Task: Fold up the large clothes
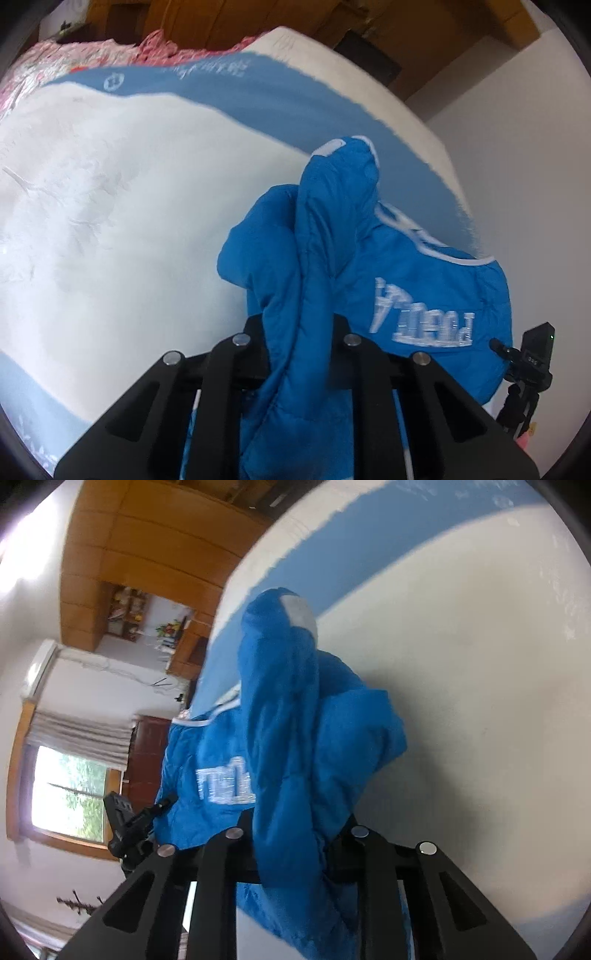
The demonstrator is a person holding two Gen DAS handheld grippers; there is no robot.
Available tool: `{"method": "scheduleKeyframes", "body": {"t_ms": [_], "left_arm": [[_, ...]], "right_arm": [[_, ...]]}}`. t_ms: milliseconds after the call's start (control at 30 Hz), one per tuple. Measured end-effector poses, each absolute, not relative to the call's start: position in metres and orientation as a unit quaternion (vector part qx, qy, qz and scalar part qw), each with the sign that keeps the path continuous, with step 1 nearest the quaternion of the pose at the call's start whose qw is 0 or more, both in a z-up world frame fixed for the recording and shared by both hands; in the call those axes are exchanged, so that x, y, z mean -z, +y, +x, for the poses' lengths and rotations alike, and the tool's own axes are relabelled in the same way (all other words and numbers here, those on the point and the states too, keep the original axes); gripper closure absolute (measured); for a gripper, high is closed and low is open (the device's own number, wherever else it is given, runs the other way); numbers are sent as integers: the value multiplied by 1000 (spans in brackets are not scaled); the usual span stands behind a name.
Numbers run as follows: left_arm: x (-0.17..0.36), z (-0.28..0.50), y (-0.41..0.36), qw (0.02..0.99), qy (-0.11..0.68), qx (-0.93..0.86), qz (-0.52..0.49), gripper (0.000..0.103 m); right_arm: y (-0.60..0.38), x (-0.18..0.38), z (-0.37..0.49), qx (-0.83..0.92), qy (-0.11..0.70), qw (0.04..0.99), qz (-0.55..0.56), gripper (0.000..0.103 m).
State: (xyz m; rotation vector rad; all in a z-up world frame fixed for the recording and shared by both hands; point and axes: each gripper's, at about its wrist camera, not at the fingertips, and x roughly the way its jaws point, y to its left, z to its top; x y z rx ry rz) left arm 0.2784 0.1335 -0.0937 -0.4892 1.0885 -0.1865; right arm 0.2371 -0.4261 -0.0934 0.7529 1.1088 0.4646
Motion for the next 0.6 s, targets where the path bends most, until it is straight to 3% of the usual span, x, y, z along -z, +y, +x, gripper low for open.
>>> {"method": "scheduleKeyframes", "body": {"t_ms": [333,600], "left_arm": [[37,170,152,818,514,109,-233,89],[75,86,179,795,549,77,-246,88]], "right_arm": [[-400,38,138,-255,521,752,314,82],[-379,71,77,-233,573,718,319,82]]}}
